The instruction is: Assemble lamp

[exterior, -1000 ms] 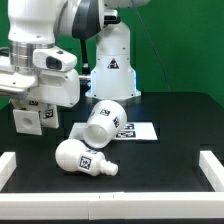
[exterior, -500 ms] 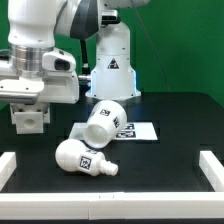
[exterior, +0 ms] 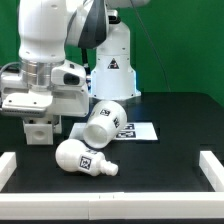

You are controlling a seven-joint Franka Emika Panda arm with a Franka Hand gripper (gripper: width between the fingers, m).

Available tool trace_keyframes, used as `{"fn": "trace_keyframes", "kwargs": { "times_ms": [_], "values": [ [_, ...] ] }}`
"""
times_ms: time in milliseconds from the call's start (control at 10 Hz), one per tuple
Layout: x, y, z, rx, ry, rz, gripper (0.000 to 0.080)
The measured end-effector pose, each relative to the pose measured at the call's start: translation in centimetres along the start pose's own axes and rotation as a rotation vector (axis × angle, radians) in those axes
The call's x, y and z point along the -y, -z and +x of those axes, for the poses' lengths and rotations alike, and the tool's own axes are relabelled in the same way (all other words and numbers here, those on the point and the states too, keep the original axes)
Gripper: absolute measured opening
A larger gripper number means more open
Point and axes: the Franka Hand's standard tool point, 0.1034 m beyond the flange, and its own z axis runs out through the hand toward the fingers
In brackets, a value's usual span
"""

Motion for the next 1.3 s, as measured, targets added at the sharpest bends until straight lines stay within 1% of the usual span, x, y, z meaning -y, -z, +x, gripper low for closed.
{"fn": "trace_keyframes", "kwargs": {
  "times_ms": [200,800,900,1000,1100,1200,1300],
  "values": [
    [-0.05,-0.38,-0.05,-0.005,-0.016,-0.003,0.0304],
    [0.08,-0.42,-0.13,-0.005,-0.035,-0.002,0.031],
    [0.11,-0.43,-0.12,-0.005,-0.038,-0.002,0.0482],
    [0.14,-0.43,-0.1,-0.005,-0.039,-0.002,0.0482],
    [0.17,-0.44,-0.08,-0.005,-0.041,-0.002,0.0647],
    [0.19,-0.45,-0.07,-0.005,-0.042,-0.002,0.0683],
    [0.2,-0.45,-0.06,-0.006,-0.042,-0.002,0.0683]
  ]
}}
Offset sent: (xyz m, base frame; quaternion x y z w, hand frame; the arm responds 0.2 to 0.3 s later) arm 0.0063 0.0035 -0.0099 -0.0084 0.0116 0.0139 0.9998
